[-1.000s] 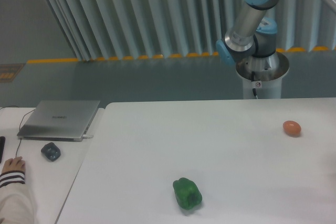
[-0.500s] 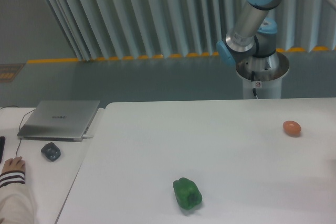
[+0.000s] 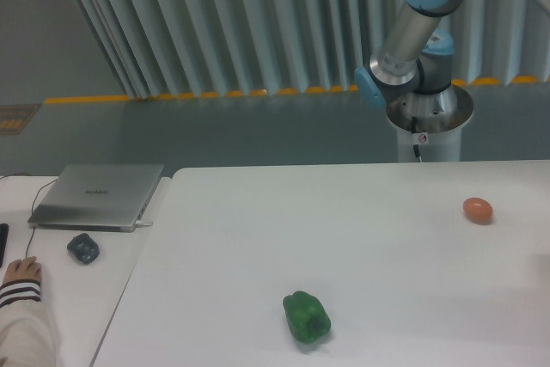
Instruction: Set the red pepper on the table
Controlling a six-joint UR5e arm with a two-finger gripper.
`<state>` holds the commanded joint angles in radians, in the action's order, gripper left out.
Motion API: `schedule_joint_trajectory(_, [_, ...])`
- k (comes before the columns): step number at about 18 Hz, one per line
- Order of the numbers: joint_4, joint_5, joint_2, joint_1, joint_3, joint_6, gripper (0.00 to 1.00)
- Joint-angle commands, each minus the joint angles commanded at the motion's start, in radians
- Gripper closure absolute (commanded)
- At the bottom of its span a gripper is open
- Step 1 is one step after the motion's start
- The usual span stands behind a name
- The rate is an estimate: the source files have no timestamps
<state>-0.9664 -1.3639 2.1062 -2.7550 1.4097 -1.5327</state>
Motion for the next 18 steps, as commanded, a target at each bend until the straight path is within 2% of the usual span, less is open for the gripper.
schedule_joint_trajectory(3, [-0.008, 0.037, -0.026, 0.0, 0.0, 0.04, 0.0])
schedule_joint_trajectory(4, [-0.026, 0.038, -0.041, 0.0, 0.008, 0.04, 0.0])
schedule_joint_trajectory(6, [-0.099, 0.039, -0.078, 0.006, 0.009, 0.042, 0.0])
schedule_joint_trajectory(8, [-0.124, 0.061, -0.094, 0.012, 0.003, 0.043, 0.0])
schedule_joint_trajectory(9, [-0.115, 0.068, -0.08, 0.015, -0.018, 0.057, 0.0])
schedule_joint_trajectory(10, [-0.069, 0.059, -0.039, 0.014, -0.052, 0.098, 0.0])
schedule_joint_trajectory(12, [-0.017, 0.063, -0.011, -0.02, -0.075, 0.127, 0.0])
schedule_joint_trajectory(18, [0.02, 0.0, 0.025, -0.017, -0.129, 0.243, 0.0])
